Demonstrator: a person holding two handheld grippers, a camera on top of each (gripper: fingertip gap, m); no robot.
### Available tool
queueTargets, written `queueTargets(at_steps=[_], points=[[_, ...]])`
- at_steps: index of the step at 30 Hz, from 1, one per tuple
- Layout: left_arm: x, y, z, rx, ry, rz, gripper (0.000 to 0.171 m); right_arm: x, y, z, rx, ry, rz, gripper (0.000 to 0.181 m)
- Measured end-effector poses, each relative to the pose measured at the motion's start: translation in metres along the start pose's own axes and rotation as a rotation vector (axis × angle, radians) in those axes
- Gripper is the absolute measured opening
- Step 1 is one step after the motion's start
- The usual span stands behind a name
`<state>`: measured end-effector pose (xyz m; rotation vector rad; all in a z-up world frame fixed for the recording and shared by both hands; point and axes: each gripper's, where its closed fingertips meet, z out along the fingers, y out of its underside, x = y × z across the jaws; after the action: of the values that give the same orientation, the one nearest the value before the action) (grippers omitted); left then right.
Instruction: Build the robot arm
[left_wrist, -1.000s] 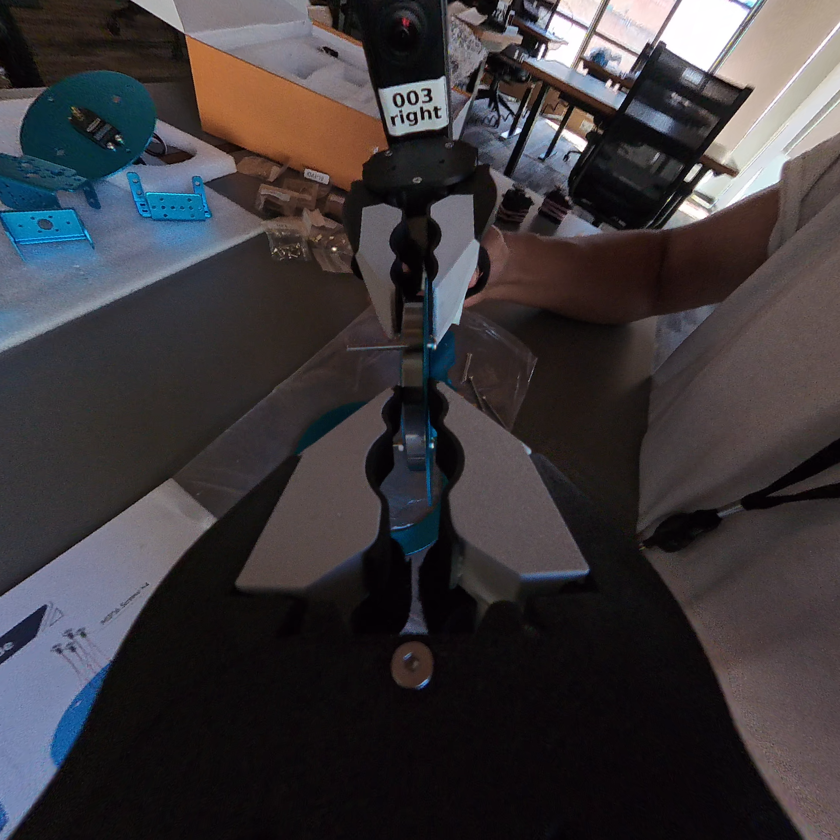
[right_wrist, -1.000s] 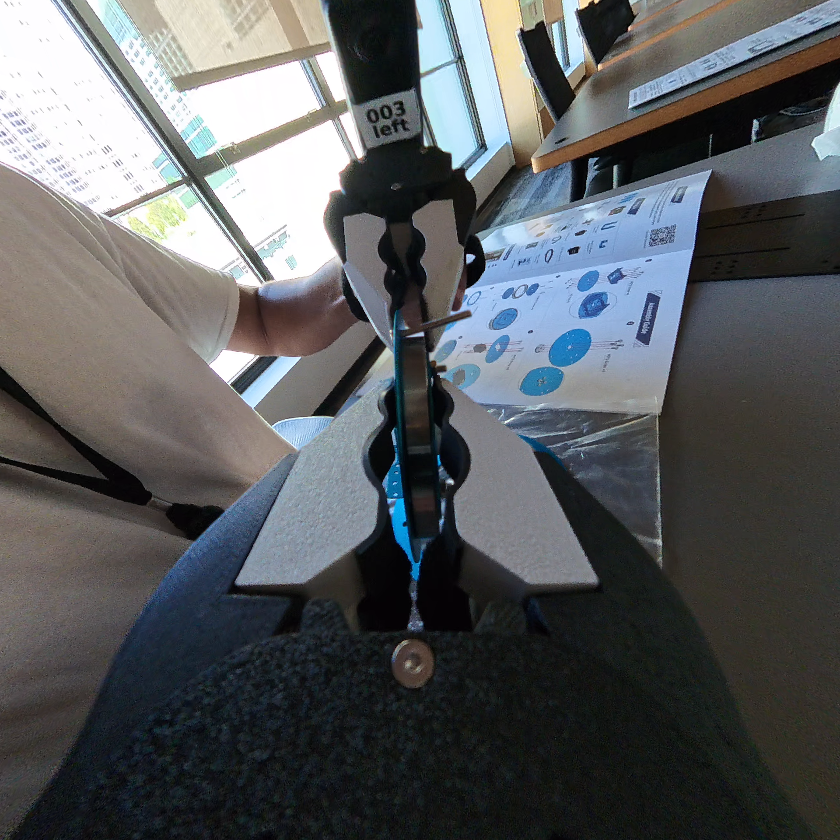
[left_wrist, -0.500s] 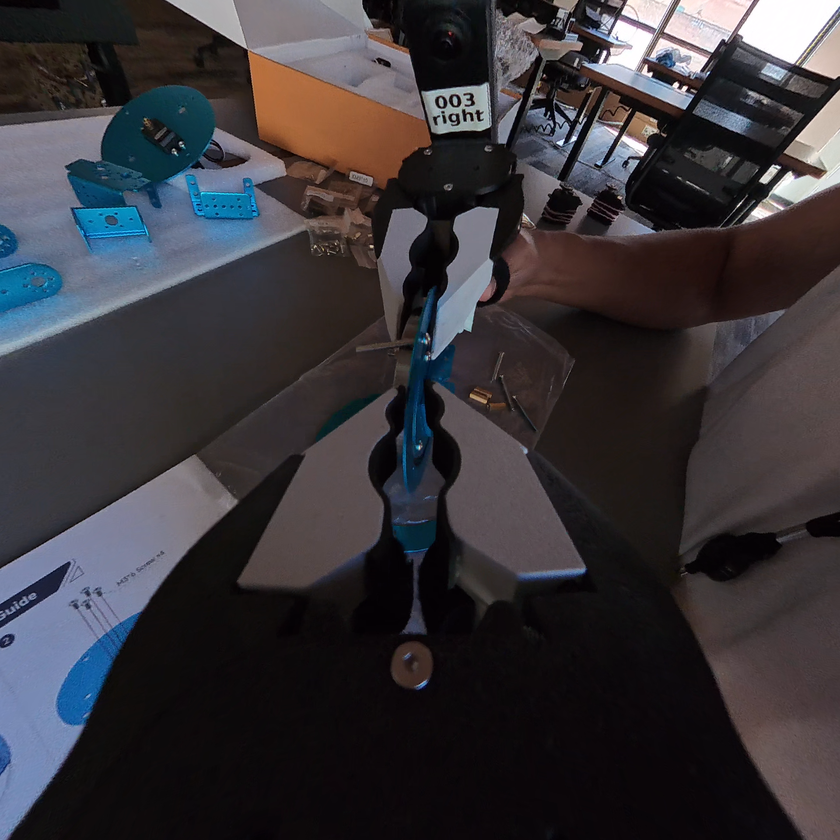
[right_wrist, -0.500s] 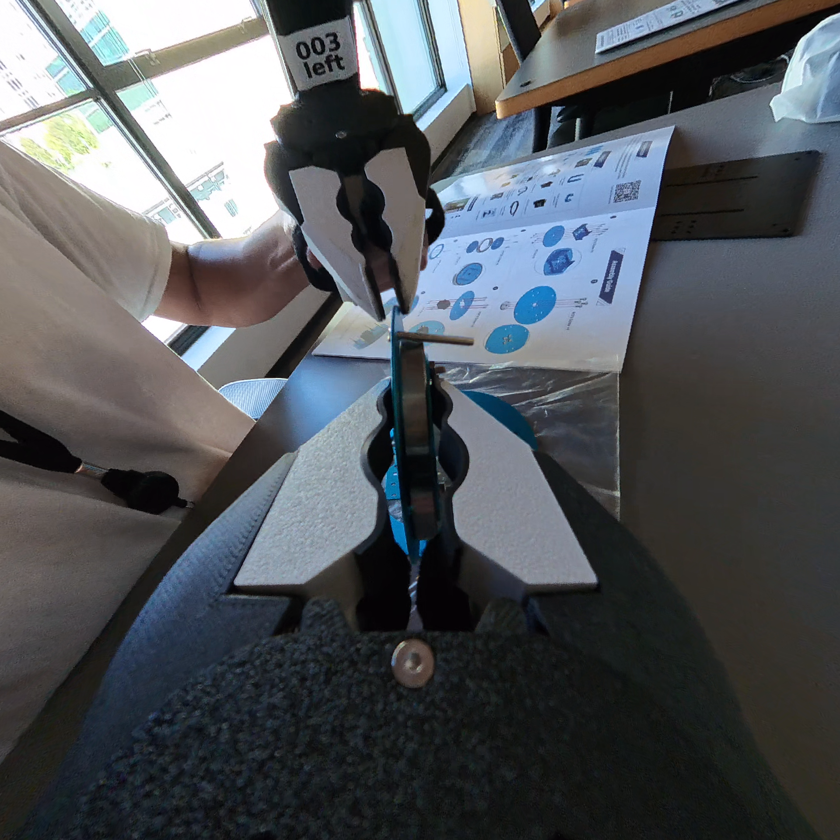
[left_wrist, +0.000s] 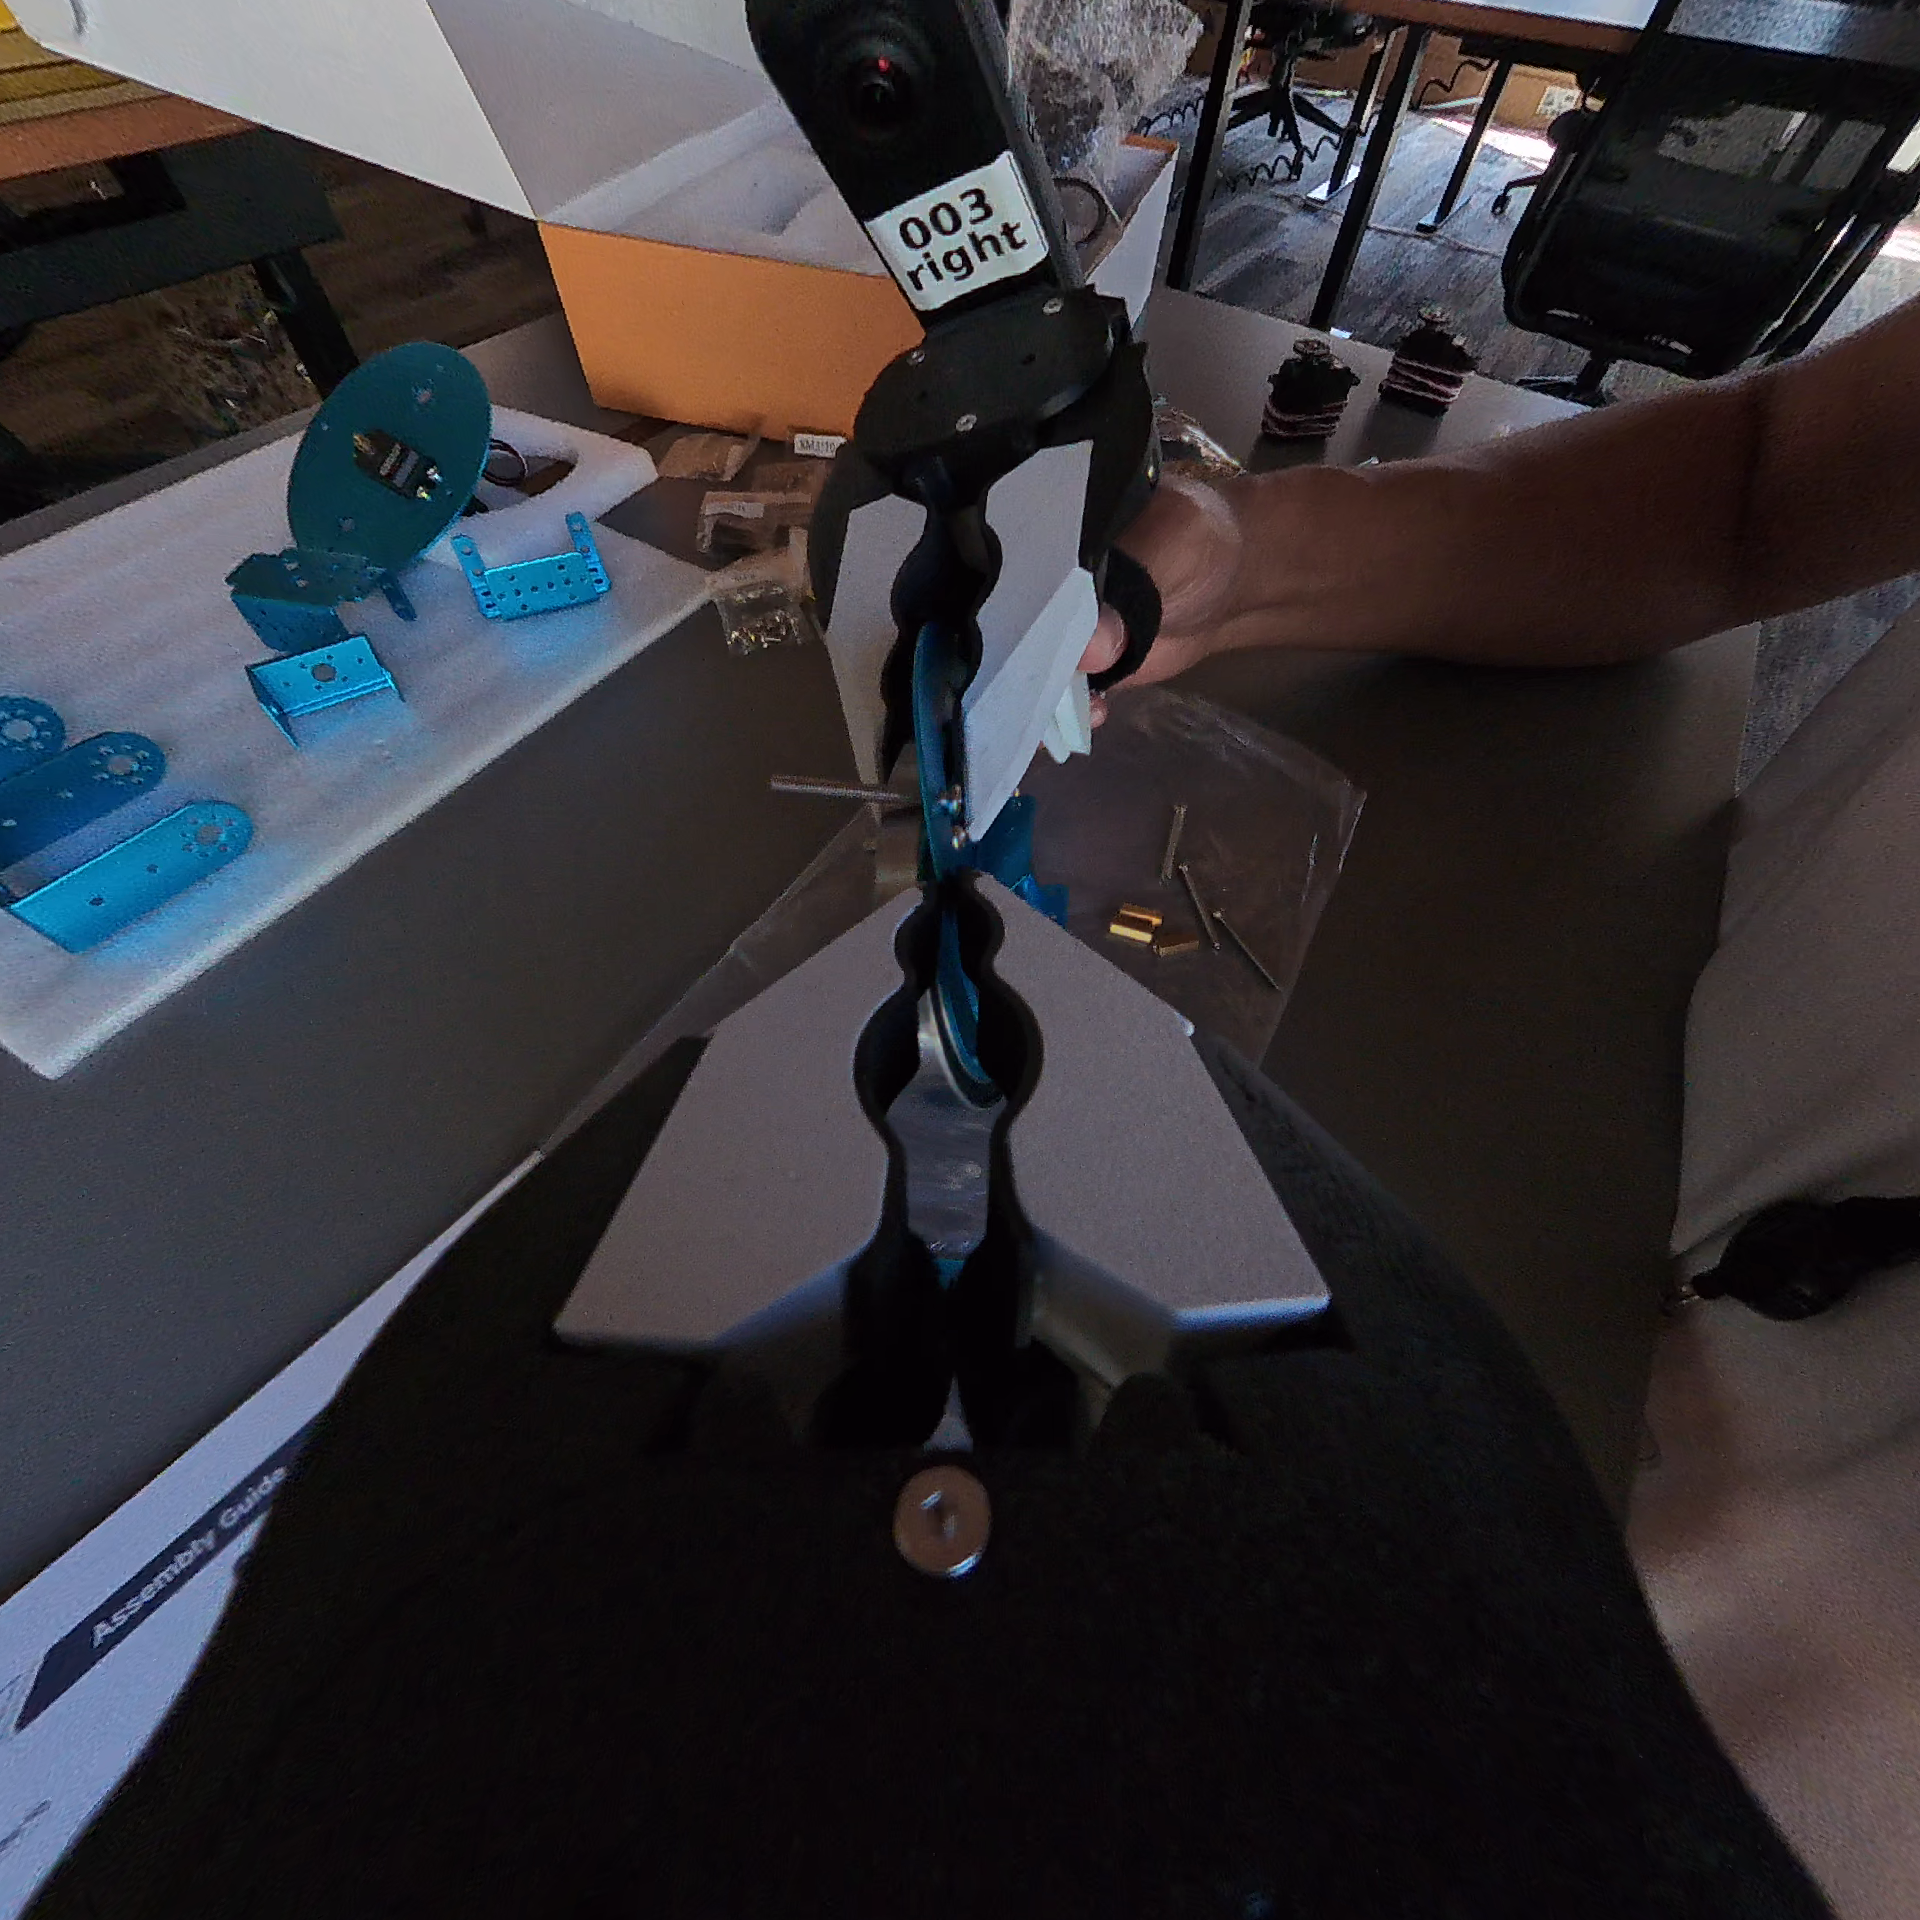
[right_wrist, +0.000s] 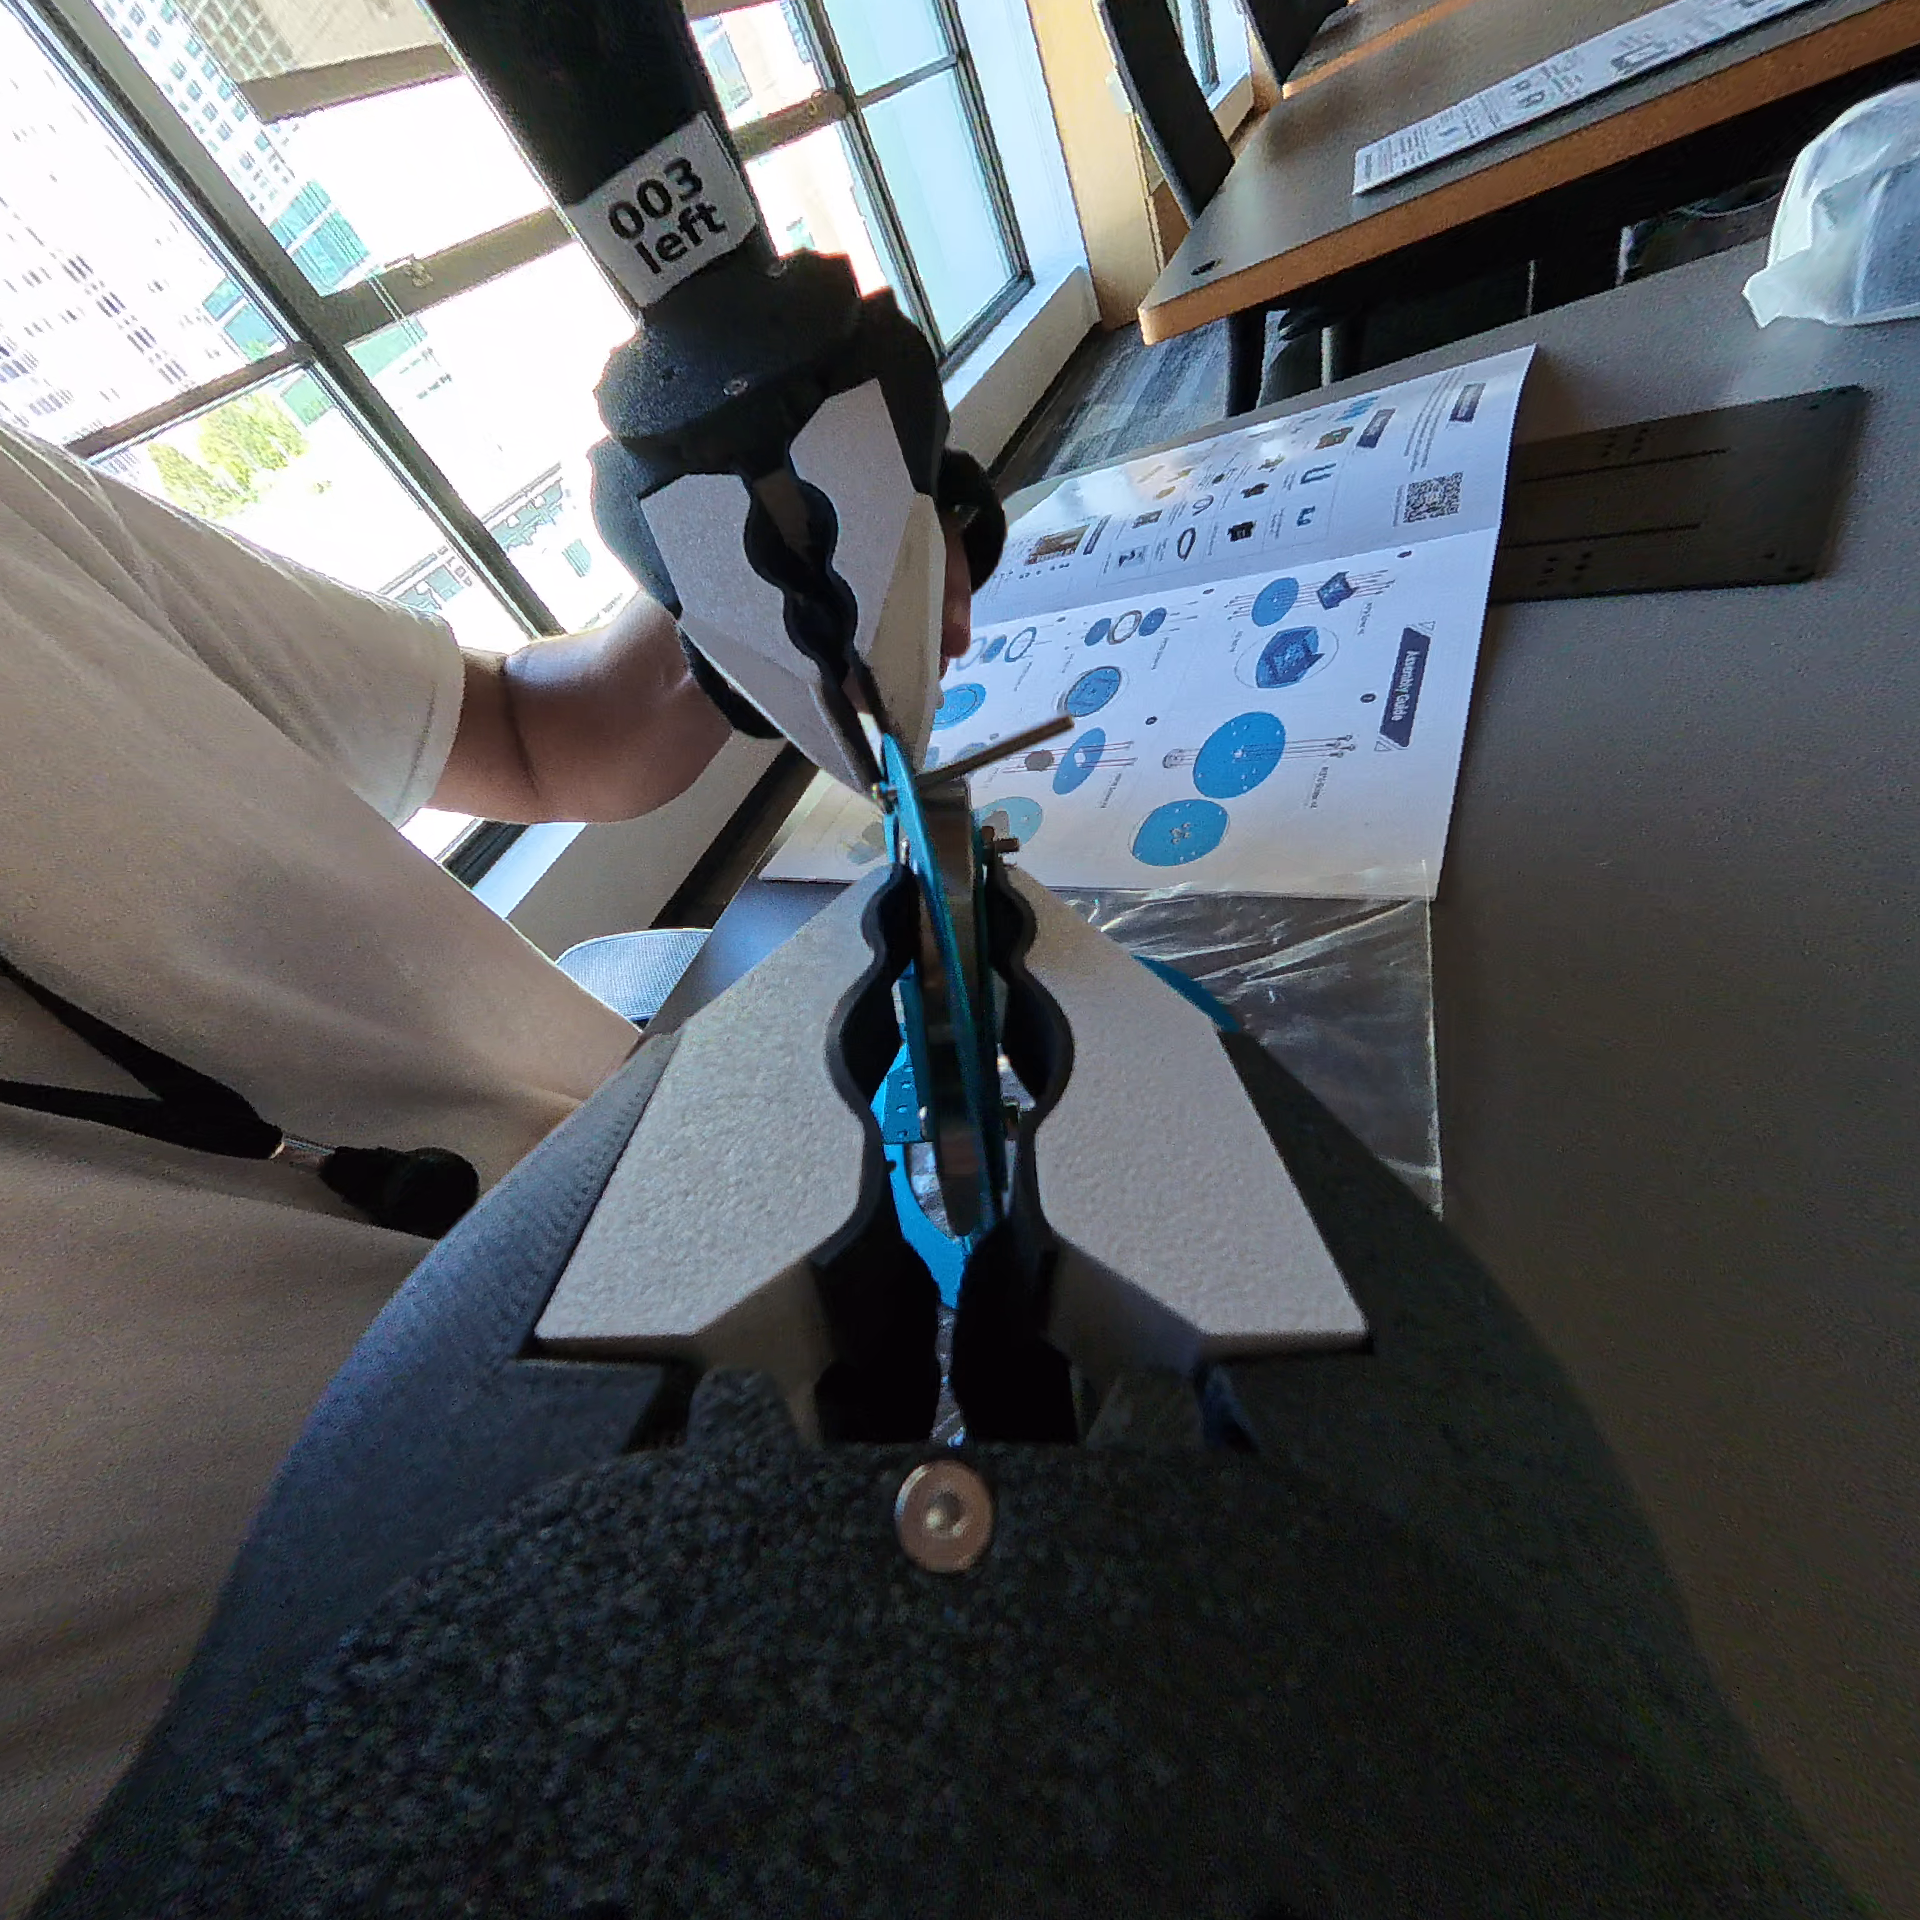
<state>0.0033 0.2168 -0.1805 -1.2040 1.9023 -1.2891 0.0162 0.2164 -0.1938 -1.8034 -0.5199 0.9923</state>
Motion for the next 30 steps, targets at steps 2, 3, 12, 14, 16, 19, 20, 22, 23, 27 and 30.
queueTargets(at_steps=[2,3,12,14,16,19,20,22,23,27,30], points=[[-0.006,-0.001,-0.003,0.0,-0.035,0.011,0.003,0.0,-0.002,-0.003,0.006,-0.005,0.015,0.012],[-0.008,-0.001,-0.005,0.004,-0.04,0.003,0.003,0.0,-0.003,-0.005,0.005,-0.003,0.021,0.012],[0.0,-0.002,-0.006,0.078,0.017,-0.038,0.004,-0.006,-0.008,-0.006,-0.001,-0.024,0.029,0.012],[0.005,-0.004,-0.007,0.076,0.051,-0.007,0.003,-0.01,-0.008,-0.006,-0.002,-0.053,0.036,0.012],[0.01,-0.008,-0.008,0.083,0.094,0.008,0.003,-0.013,-0.009,-0.007,0.001,-0.072,0.037,0.012],[0.012,-0.01,-0.007,0.056,0.124,0.03,0.002,-0.013,-0.007,-0.004,-0.023,-0.046,0.003,0.012],[0.011,-0.011,-0.006,0.048,0.126,0.038,0.002,-0.014,-0.007,-0.004,-0.028,-0.049,-0.002,0.012],[0.011,-0.012,-0.006,0.034,0.142,0.047,0.002,-0.017,-0.008,-0.005,-0.025,-0.057,-0.002,0.012],[0.011,-0.012,-0.006,0.03,0.146,0.053,0.002,-0.017,-0.008,-0.005,-0.021,-0.063,0.005,0.012],[0.01,-0.012,-0.004,0.011,0.139,0.066,0.003,-0.016,-0.009,-0.008,-0.006,-0.068,0.02,0.012],[0.009,-0.01,-0.004,-0.001,0.138,0.073,0.003,-0.015,-0.008,-0.008,-0.011,-0.069,0.023,0.012]])
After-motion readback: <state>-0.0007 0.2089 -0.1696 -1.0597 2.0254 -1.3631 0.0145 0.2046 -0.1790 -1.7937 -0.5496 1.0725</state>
